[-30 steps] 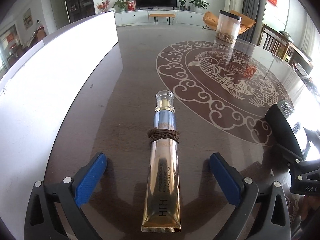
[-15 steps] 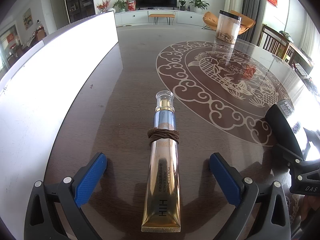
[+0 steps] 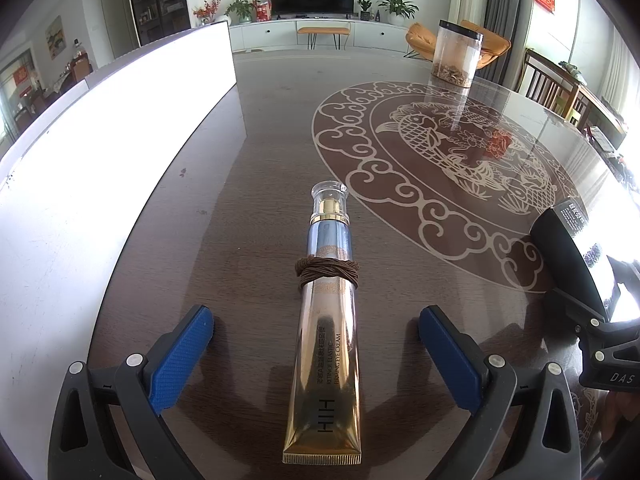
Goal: Organize objects
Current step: 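Lift the black box with the right gripper while left gripper holds the tube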
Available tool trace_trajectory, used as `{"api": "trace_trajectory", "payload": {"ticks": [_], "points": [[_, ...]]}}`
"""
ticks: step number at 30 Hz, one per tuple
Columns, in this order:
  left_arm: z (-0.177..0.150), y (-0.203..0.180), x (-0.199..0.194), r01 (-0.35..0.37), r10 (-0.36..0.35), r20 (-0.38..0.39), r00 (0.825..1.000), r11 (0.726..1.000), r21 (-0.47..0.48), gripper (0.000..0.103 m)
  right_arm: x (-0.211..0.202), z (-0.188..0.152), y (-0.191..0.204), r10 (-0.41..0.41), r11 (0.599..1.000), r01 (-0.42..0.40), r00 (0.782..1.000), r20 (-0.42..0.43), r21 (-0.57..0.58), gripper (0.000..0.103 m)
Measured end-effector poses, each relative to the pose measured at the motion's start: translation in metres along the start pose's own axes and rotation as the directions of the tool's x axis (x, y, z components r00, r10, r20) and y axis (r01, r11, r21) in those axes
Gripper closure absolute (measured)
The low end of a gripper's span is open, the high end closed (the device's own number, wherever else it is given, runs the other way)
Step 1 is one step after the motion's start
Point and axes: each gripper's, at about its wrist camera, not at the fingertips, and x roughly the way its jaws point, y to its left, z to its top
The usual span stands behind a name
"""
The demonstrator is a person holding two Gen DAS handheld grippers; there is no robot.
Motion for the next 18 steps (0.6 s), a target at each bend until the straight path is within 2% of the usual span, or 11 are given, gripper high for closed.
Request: {"api": "trace_trajectory", "payload": {"ticks": [3, 5, 7, 8, 9, 10, 11, 12, 14, 18], "points": [[0.008, 0.000, 0.002, 0.003, -0.003, -0.031, 1.000, 1.000, 0.004, 0.000, 0.000, 0.000, 0.000, 0.001, 1.000, -0.001, 1.000, -0.005, 0.000, 0.000], [0.011, 0.002, 0.002, 0.020, -0.019, -0.037, 0.999, 0.999, 0.032, 0.000, 0.005, 0.011, -0.001, 0.019, 0.999, -0.022, 0.996, -0.085, -0.026, 0.000], [0.012, 0.003, -0.003, 0.028, -0.029, 0.015, 0.999, 0.999, 0.043, 0.032, 0.014, 0.027, -0.002, 0.039, 0.998, -0.047, 0.984, -0.174, -0.038, 0.000], [0.012, 0.003, -0.007, 0.042, -0.045, 0.041, 0.998, 0.998, 0.056, 0.064, 0.017, 0.035, -0.008, 0.073, 0.997, -0.078, 0.978, -0.197, -0.015, 0.000], [0.012, 0.004, -0.008, 0.056, -0.059, 0.049, 0.997, 0.996, 0.063, 0.075, 0.018, 0.040, -0.012, 0.099, 0.995, -0.100, 0.975, -0.200, 0.008, 0.002], [0.011, 0.007, -0.009, 0.074, -0.077, 0.055, 0.995, 0.996, 0.058, 0.075, 0.019, 0.047, -0.019, 0.125, 0.992, -0.120, 0.973, -0.194, 0.039, 0.013], [0.009, 0.011, -0.011, 0.090, -0.093, 0.068, 0.993, 0.995, 0.044, 0.075, 0.019, 0.051, -0.021, 0.121, 0.992, -0.116, 0.975, -0.184, 0.039, 0.036], [0.007, 0.014, -0.012, 0.091, -0.093, 0.073, 0.993, 0.995, 0.032, 0.075, 0.019, 0.055, -0.021, 0.112, 0.994, -0.111, 0.978, -0.177, 0.013, 0.043], [0.005, 0.019, -0.019, 0.078, -0.079, 0.092, 0.993, 0.997, 0.010, 0.076, 0.018, 0.058, -0.020, 0.108, 0.994, -0.111, 0.976, -0.188, -0.003, 0.044], [0.002, 0.030, -0.052, 0.130, -0.117, 0.210, 0.971, 0.990, -0.050, 0.076, -0.002, 0.048, -0.021, 0.181, 0.983, -0.177, 0.971, -0.157, 0.038, 0.044]]}}
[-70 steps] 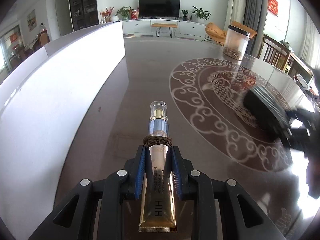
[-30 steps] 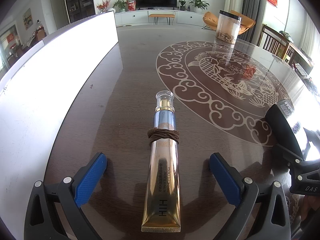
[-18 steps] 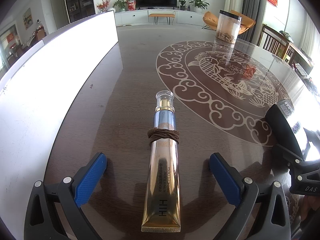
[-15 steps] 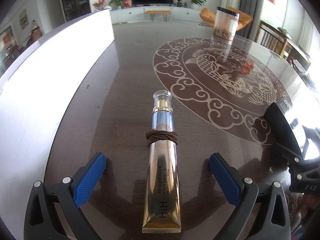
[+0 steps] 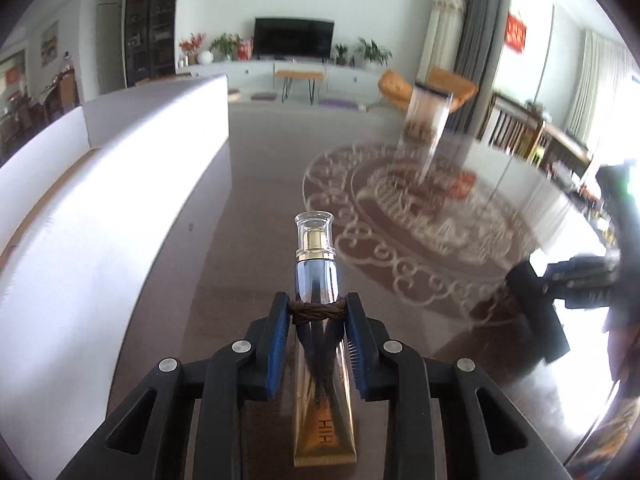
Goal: Organize objects
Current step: 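Lift the black box with the right gripper while left gripper holds the tube, then carry the tube and box into the enclosure and open both grippers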
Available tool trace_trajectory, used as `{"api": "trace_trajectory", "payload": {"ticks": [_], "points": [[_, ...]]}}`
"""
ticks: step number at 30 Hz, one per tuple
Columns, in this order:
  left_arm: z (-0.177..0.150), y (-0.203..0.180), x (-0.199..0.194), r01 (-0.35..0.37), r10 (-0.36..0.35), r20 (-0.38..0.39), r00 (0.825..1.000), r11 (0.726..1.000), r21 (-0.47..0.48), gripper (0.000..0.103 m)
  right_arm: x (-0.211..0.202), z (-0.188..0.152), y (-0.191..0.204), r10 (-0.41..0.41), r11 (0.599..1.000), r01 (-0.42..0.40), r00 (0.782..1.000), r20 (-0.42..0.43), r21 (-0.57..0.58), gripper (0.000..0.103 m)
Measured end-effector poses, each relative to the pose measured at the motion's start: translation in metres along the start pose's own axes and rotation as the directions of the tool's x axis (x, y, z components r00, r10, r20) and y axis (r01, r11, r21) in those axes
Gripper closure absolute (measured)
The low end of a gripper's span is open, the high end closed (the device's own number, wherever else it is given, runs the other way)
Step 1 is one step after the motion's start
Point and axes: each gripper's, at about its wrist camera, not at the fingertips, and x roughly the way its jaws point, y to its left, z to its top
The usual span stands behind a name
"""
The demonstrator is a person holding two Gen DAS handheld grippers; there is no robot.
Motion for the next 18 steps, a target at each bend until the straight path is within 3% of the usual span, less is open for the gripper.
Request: {"api": "trace_trajectory", "payload": {"ticks": [7, 14, 18], "points": [[0.005, 0.016, -0.062, 0.047, -0.027, 0.178, 0.984, 0.993, -0.110, 0.076, -0.024, -0.016, 0.013, 0.016, 1.000, -0.015, 0.997, 0.073, -0.023, 0.044], [0.015, 0.039, -0.122, 0.028, 0.029, 0.294, 0.955, 0.982, -0.188, 0.076, -0.055, -0.001, 0.052, 0.068, 0.992, -0.048, 0.984, 0.167, -0.119, 0.044], [0.034, 0.073, -0.154, -0.020, 0.092, 0.311, 0.946, 0.973, -0.228, 0.076, -0.077, 0.025, 0.086, 0.136, 0.979, -0.095, 0.964, 0.227, -0.180, 0.044]]}}
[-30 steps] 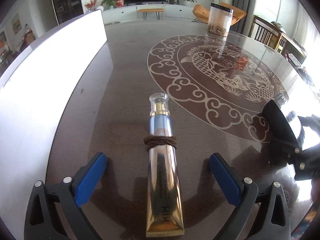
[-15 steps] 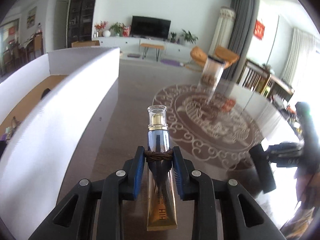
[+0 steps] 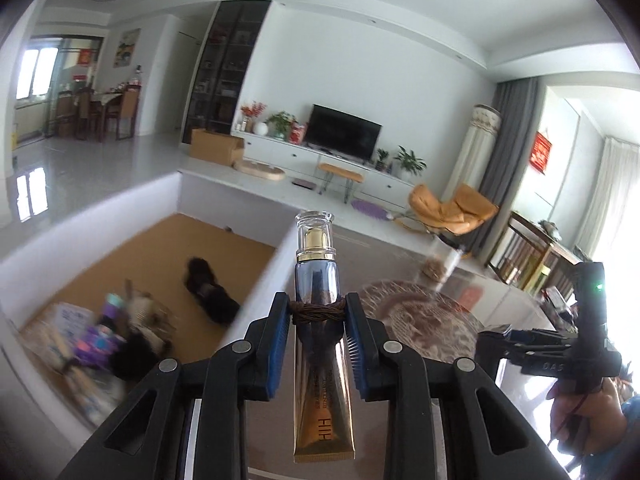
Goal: Organize objects
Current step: 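Carry the tube and box into the enclosure and open both grippers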
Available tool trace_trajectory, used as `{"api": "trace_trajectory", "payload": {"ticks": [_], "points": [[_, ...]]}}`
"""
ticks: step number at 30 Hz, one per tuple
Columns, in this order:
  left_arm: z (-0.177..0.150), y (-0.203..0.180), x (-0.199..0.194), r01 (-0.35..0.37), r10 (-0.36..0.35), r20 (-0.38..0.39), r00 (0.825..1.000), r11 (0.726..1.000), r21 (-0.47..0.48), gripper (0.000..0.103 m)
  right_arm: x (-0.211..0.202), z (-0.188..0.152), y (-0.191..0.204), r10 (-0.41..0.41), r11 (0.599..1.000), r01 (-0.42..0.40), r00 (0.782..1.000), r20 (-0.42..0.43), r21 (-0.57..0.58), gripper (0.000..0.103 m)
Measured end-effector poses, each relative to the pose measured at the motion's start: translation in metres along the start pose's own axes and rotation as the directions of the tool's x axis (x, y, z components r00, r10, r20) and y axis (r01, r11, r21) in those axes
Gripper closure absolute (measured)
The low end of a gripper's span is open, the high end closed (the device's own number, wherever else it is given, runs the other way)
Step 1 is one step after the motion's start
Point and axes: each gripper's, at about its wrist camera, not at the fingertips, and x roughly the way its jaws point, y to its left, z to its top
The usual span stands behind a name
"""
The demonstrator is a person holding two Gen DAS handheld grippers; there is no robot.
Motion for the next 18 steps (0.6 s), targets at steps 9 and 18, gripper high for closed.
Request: {"api": "trace_trajectory", "payload": {"ticks": [9, 18], "points": [[0.044, 0.103, 0.004, -0.214, 0.212, -0.102, 0.972, 0.977, -0.013, 0.076, -0.001, 0.110, 0.107, 0.255, 0.962, -0.245, 0.964, 0.077, -0.121, 0.044], [0.023, 0.147, 0.063, -0.312, 0.300, -0.279, 0.912, 0.950, 0.003, 0.075, 0.112, 0.161, 0.240, 0.306, 0.913, -0.338, 0.938, -0.165, -0.229, 0.044]]}}
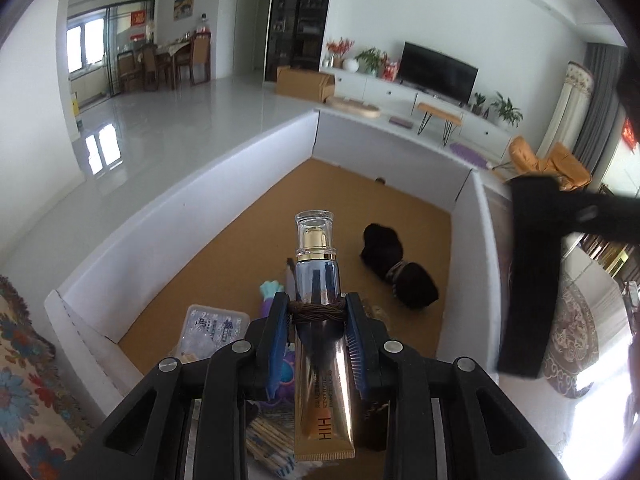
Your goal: Organize objects
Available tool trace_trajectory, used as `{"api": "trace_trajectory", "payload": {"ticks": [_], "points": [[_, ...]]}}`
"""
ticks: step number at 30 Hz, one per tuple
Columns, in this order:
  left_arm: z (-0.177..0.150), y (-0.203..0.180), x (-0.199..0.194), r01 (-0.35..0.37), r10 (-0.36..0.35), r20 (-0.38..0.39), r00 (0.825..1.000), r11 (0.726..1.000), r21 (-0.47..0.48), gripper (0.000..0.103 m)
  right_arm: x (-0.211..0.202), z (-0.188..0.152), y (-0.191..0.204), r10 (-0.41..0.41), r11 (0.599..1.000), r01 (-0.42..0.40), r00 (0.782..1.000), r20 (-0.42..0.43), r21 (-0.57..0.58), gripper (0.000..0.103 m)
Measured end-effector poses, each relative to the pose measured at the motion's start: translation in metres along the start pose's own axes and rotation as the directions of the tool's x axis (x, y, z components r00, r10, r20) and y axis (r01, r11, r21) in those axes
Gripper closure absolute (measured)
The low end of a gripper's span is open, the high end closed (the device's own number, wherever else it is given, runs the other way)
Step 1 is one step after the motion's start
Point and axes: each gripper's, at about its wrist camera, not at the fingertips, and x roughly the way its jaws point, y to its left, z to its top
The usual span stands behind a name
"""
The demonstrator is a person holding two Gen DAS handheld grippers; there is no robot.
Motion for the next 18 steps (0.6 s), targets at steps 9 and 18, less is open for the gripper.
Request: {"api": "trace_trajectory", "payload": {"ticks": [9, 18], "points": [[0.007, 0.009, 0.013, -0.143, 0.143, -0.008, 0.990, 0.988, -0.051, 0.017, 0.108, 0.011, -0.009, -0.007, 0.998, 0.017, 0.988, -0.152, 0.061, 0.040], [0.005, 0.008, -0.031, -0.170, 0.189, 0.098, 0.977, 0.969, -0.181, 0.001, 0.038, 0.011, -0.009, -0.134, 0.991, 0.133, 0.991, -0.017, -0.027, 0.016]]}}
